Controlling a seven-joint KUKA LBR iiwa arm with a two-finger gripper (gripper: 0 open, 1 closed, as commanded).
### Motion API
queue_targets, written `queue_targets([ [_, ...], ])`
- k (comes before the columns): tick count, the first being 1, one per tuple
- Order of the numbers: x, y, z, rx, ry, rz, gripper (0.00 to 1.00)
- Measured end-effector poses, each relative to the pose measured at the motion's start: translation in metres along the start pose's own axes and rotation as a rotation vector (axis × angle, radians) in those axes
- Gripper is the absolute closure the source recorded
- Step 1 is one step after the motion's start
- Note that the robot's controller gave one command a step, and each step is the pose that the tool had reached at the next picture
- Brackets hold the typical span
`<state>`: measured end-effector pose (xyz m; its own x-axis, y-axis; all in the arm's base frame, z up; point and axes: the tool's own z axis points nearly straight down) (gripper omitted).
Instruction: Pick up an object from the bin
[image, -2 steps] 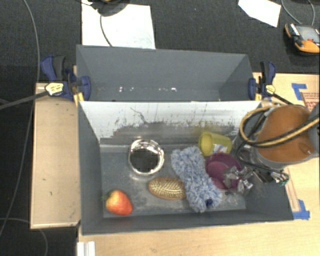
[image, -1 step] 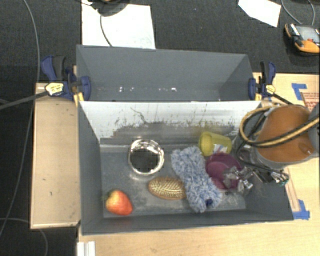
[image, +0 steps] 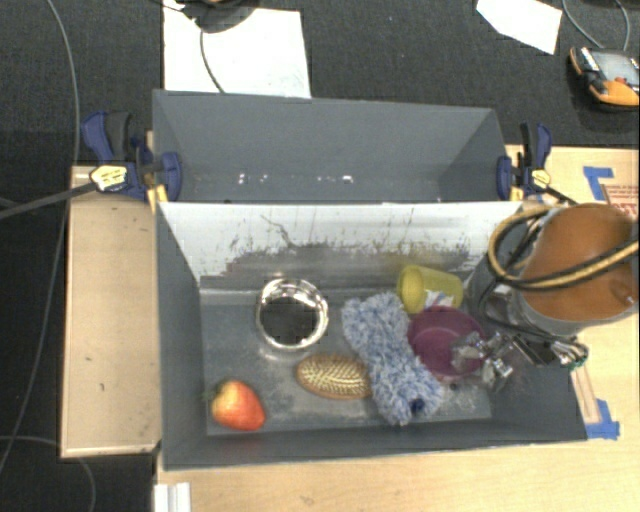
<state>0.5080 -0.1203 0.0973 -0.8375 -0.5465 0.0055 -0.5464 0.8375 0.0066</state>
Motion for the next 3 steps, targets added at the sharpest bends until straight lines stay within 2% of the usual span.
queue_targets([
  [1, -0.016, 0.068, 0.002, -0.001, -0.002, -0.092, 1.00],
  [2, -0.013, 0.055, -0.029, -0.006, 0.003, -0.073, 1.00],
  [3, -0.024, 0.043, -0.054, 0.006, -0.005, 0.007, 1.00],
])
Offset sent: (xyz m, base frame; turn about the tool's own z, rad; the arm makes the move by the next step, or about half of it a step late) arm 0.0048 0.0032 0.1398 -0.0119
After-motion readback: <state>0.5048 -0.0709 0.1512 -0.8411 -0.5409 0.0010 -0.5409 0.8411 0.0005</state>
